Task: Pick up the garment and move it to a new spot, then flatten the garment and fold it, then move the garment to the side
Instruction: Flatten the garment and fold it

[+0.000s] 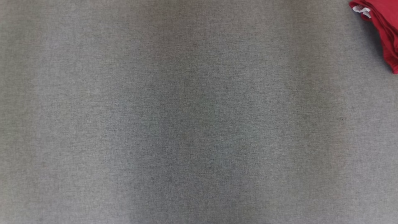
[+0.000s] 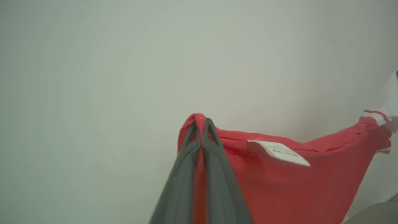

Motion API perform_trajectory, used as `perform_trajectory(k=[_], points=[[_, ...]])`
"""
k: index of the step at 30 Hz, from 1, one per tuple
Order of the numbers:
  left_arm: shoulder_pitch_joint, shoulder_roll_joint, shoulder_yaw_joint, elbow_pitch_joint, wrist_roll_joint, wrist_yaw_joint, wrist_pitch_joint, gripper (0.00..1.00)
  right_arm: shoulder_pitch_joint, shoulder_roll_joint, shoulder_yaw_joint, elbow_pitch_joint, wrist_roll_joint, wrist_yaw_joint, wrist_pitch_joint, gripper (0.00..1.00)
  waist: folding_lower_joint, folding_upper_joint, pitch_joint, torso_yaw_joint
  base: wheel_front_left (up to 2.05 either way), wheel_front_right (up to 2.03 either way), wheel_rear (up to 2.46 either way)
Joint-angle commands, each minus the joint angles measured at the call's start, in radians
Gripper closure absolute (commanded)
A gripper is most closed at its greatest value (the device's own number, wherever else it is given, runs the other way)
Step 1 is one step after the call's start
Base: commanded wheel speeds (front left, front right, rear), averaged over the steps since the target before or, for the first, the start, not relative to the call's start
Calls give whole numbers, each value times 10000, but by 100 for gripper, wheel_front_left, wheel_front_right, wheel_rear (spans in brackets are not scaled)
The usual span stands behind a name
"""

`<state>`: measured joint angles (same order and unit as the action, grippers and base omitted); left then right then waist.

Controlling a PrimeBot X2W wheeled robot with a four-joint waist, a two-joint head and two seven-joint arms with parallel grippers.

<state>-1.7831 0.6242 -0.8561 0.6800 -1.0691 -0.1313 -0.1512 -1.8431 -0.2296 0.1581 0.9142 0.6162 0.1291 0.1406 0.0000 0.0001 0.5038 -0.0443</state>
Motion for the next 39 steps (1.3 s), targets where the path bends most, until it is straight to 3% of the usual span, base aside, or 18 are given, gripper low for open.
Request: perform_trajectory(k=[1,16,20,27,35,39], points=[[-129,65,-51,27,-129,17,-77,100,-127,-87,43,2,64,28,-38,100,0,-1,1,-7,0,0,0],[-501,409,-1418,567,-1149,19,-480,100,-52,-520,677,617,745,28,-347,100,0,-1,-84,-296,0,0,0],[-140,509,-1707,449,-1472,19,-680,100,302,-639,985,366,1067,28,-337,100,0,-1,-166,-314,0,0,0],[1186,701,-2026,-268,-1834,19,-1090,100,2230,-1440,1658,-778,2187,28,-335,100,0,-1,-819,-222,0,0,0],[3560,756,-806,-1444,-1679,19,-1139,100,5274,-2267,2030,-2628,3551,28,-481,100,0,-1,-1572,-105,0,0,0],[5609,640,418,-2094,-1230,19,-1142,100,7436,-2786,2169,-3882,4109,28,-591,100,0,-1,-2115,-114,0,0,0]])
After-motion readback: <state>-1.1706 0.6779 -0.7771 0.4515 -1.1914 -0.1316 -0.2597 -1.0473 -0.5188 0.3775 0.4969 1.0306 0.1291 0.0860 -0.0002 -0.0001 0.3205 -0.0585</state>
